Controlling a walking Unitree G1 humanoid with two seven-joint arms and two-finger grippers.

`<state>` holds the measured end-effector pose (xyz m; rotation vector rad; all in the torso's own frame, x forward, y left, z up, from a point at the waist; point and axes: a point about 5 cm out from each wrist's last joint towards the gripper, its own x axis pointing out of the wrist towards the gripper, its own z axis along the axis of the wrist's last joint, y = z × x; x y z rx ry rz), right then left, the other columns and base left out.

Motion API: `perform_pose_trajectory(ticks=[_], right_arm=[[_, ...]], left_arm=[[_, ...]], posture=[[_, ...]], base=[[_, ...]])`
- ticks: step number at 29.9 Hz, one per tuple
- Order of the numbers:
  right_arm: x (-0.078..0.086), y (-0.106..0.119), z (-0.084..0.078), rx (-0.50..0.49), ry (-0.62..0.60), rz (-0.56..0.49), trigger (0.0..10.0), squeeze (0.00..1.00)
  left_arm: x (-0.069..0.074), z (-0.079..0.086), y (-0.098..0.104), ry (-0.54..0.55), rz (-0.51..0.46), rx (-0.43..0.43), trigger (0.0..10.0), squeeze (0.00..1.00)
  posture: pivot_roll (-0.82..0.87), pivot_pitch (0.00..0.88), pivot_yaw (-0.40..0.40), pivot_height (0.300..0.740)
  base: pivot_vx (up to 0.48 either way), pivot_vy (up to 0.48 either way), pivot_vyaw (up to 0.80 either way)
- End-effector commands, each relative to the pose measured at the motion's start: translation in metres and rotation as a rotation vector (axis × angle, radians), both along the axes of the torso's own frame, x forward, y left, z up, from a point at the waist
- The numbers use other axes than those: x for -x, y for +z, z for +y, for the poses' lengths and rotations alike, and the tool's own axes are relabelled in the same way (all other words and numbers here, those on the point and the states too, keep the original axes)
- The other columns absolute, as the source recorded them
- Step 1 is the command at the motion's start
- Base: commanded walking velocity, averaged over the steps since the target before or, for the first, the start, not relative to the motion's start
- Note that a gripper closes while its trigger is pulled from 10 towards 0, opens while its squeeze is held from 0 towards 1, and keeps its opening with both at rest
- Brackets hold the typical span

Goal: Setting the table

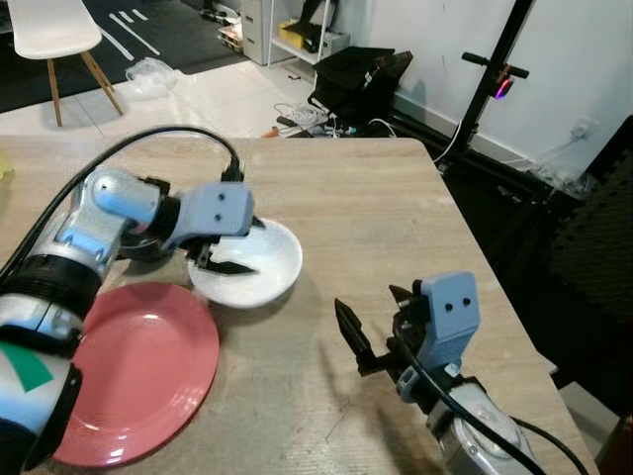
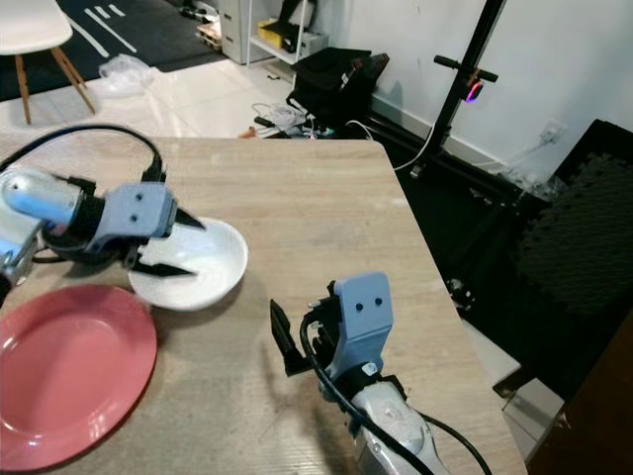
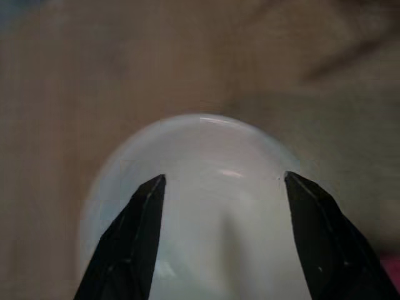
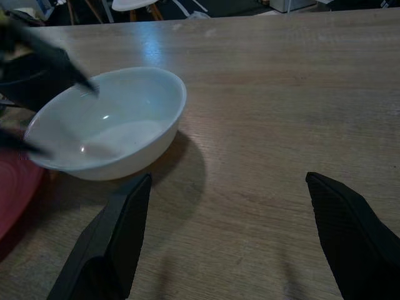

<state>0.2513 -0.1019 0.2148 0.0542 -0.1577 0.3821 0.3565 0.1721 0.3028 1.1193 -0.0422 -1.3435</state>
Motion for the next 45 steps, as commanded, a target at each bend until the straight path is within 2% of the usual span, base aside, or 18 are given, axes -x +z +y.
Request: perform_pose_trajectory(ticks=[1,7,12,14,15,17,18,20,22,23,24,26,35,42,45], right_arm=[[0.001,-0.004,-0.001,-0.006,-0.010,0.013,10.0,0.00],[-0.001,-0.005,0.001,-0.009,-0.005,0.015,10.0,0.00],[-0.002,-0.006,0.002,-0.009,-0.006,0.016,10.0,0.00],[-0.002,-0.006,0.002,-0.009,-0.006,0.016,10.0,0.00],[-0.002,-0.006,0.002,-0.010,-0.006,0.016,10.0,0.00],[-0.003,-0.006,0.002,-0.010,-0.006,0.016,10.0,0.00],[-0.003,-0.006,0.002,-0.010,-0.006,0.016,10.0,0.00],[-0.003,-0.005,0.002,-0.012,-0.007,0.012,10.0,0.00],[-0.003,-0.005,0.001,-0.012,-0.008,0.010,10.0,0.00],[-0.004,-0.005,0.000,-0.012,-0.017,0.007,10.0,0.00],[-0.004,-0.005,0.000,-0.012,-0.017,0.007,10.0,0.00],[-0.004,-0.005,-0.001,-0.014,-0.022,0.006,10.0,0.00],[-0.005,-0.005,0.000,-0.020,-0.022,0.003,10.0,0.00],[-0.006,-0.005,0.000,-0.024,-0.022,0.002,10.0,0.00],[-0.006,-0.006,0.000,-0.027,-0.024,0.003,10.0,0.00]], left_arm=[[0.005,0.002,-0.002,-0.019,0.017,-0.017,10.0,0.00],[0.011,0.003,-0.018,-0.031,0.046,-0.021,10.0,0.00],[0.016,0.004,-0.047,-0.028,0.097,-0.077,10.0,0.00],[0.016,0.004,-0.047,-0.028,0.097,-0.077,10.0,0.00],[0.013,0.005,-0.054,-0.006,0.082,-0.089,10.0,0.00],[0.001,0.003,-0.067,0.064,-0.057,-0.143,10.0,0.00],[0.001,0.003,-0.067,0.064,-0.057,-0.143,10.0,0.00],[-0.007,0.001,-0.069,0.117,-0.131,-0.131,10.0,0.00],[-0.008,0.001,-0.068,0.137,-0.144,-0.120,10.0,0.00],[-0.010,-0.001,-0.066,0.154,-0.166,-0.103,2.3,0.00],[-0.010,-0.001,-0.066,0.154,-0.166,-0.103,2.3,0.00],[-0.012,-0.002,-0.065,0.167,-0.191,-0.092,0.0,0.00],[-0.016,-0.007,-0.054,0.158,-0.254,-0.025,0.0,0.00],[-0.015,-0.007,-0.052,0.161,-0.258,-0.001,0.0,0.00],[-0.018,-0.008,-0.047,0.201,-0.252,0.078,0.0,0.00]], posture=[[0.01,0.187,0.047,0.740],[0.02,0.185,0.045,0.740],[0.01,0.177,0.039,0.740],[0.01,0.177,0.039,0.740],[0.01,0.176,0.038,0.740],[0.01,0.172,0.038,0.740],[0.01,0.172,0.038,0.740],[0.00,0.171,0.040,0.740],[0.00,0.168,0.043,0.740],[0.00,0.166,0.044,0.740],[0.00,0.166,0.044,0.740],[0.00,0.164,0.045,0.740],[0.01,0.162,0.046,0.740],[0.01,0.162,0.046,0.740],[0.02,0.159,0.054,0.740]], base=[[0.000,0.000,0.00],[0.000,0.000,0.00],[0.000,0.000,0.00],[0.000,0.000,0.00],[0.000,0.000,0.00],[0.000,0.000,0.00],[0.000,0.000,0.00],[0.000,0.000,0.00],[0.000,0.000,0.00],[0.000,0.000,0.00],[0.000,0.000,0.00],[0.000,0.000,0.00],[0.000,0.000,0.00],[0.000,0.000,0.00],[0.000,0.000,0.00]])
